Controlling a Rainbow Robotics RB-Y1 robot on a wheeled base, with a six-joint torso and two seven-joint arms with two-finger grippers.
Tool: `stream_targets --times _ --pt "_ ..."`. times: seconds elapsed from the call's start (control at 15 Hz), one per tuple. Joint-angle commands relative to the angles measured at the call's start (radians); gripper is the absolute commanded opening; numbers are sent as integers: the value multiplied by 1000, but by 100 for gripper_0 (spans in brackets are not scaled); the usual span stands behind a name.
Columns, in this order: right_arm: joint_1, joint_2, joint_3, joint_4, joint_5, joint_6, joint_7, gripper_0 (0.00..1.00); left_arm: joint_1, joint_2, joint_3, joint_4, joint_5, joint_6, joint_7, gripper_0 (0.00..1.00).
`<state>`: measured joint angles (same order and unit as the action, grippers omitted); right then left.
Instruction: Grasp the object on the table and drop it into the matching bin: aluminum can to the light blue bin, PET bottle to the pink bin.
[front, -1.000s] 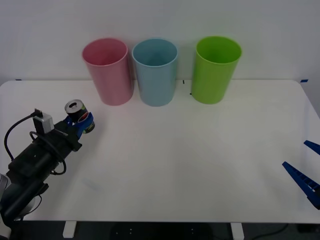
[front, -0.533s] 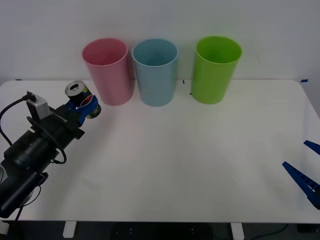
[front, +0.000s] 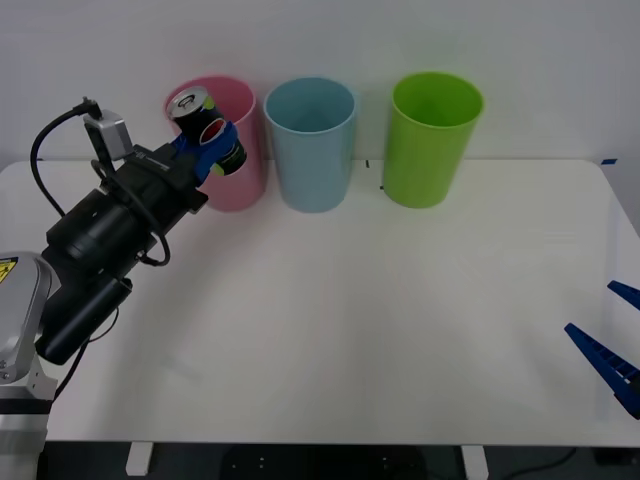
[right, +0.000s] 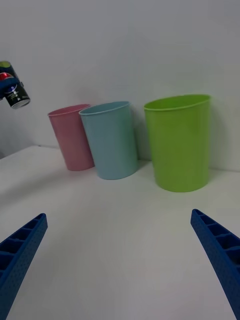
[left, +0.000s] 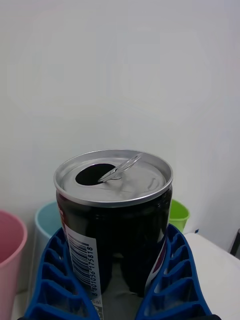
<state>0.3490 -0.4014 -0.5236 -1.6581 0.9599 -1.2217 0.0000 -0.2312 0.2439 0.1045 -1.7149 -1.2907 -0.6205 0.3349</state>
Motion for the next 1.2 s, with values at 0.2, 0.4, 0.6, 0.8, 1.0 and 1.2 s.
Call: stream_targets --times 0.2,0.4,0.6,0.8,1.0,1.2 --pt "0 0 0 0 0 0 0 100 -131 -2 -94 54 -47 171 73 0" --pt "0 0 0 0 0 0 0 100 -240 0 -128 164 -44 265 64 0" --pt "0 0 0 0 0 0 0 100 -346 0 -132 279 -42 297 58 0" --pt "0 0 0 0 0 0 0 100 -430 -2 -143 383 -50 300 41 0" --pt "0 0 0 0 0 0 0 100 -537 -2 -183 514 -47 320 26 0" --pt "0 0 0 0 0 0 0 100 -649 -3 -212 652 -53 346 -4 0"
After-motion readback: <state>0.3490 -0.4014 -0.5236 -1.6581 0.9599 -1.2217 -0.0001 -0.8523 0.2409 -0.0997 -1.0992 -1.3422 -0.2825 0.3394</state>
